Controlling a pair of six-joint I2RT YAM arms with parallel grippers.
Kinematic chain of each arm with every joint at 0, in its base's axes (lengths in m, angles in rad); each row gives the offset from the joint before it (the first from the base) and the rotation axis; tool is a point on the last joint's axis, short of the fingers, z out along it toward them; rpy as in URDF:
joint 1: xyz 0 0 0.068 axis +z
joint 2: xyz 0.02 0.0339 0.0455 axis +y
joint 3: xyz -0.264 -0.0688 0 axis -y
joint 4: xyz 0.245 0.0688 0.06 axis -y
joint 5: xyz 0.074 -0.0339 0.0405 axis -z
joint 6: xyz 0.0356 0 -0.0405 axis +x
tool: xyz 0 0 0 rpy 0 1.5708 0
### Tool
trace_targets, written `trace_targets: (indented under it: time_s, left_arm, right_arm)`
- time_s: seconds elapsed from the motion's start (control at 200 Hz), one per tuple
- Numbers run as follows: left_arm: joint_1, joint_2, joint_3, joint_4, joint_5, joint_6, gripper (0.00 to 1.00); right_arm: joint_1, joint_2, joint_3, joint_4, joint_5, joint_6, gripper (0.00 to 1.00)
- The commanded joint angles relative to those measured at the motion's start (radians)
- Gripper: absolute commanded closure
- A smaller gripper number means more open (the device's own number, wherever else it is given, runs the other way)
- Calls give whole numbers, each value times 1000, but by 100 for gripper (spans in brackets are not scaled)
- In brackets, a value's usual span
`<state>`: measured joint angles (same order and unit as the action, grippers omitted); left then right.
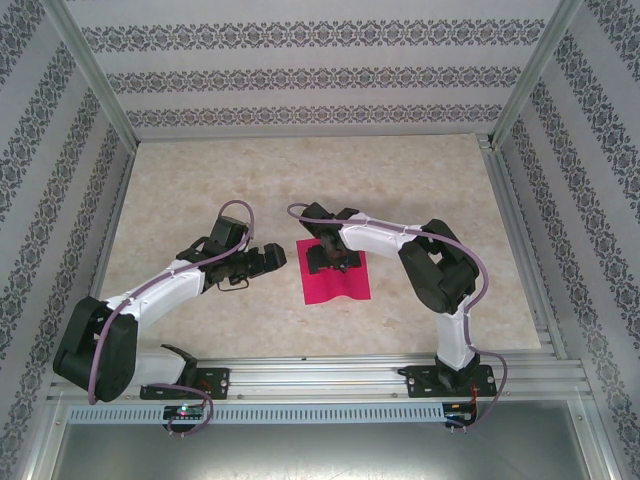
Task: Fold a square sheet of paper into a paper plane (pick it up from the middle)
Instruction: Fold the square sheet of paper in half at the center of the table.
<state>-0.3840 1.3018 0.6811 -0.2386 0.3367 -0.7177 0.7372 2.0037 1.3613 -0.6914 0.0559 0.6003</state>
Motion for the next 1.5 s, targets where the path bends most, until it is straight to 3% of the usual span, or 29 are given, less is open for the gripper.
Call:
trace_targets:
  time_s: [0.0,0.07,0.42,0.58,0.699,0.879,1.019,1.244,1.499]
  left_arm:
    - [8,-12,16,-17,-7,14,0]
    - [8,-10,22,-27,-5,16,0]
    - [8,-24,20,-46,-25,9,0]
    - [7,-29,18,-50,-30,9,0]
    - [8,-26,22,-48,-29,8,0]
    - [8,-37,24,-38,-23,-6,0]
    - [8,-44,32,-40,-24,-13,0]
    - [8,-66,35,-62,-37,-7,0]
    - [8,-94,21,-61,-53,7,0]
  right_arm:
    - [0,16,-25,8,-41,12,25]
    - [-4,-2,-28,18,-43,11,35]
    - [-37,-120,-84,102,-108,42,63]
    - [-56,-192,-117,161,-190,68,64]
    - [-87,-279,-191,319,-339,128,64]
    - [-159,-336,-353,756,-569,348,62]
    - [-171,-272,-415,1031,-594,510,61]
    - [-149,-133,-381,1055,-503,546,59]
    - [-128,-202,-453,883,-405,453,48]
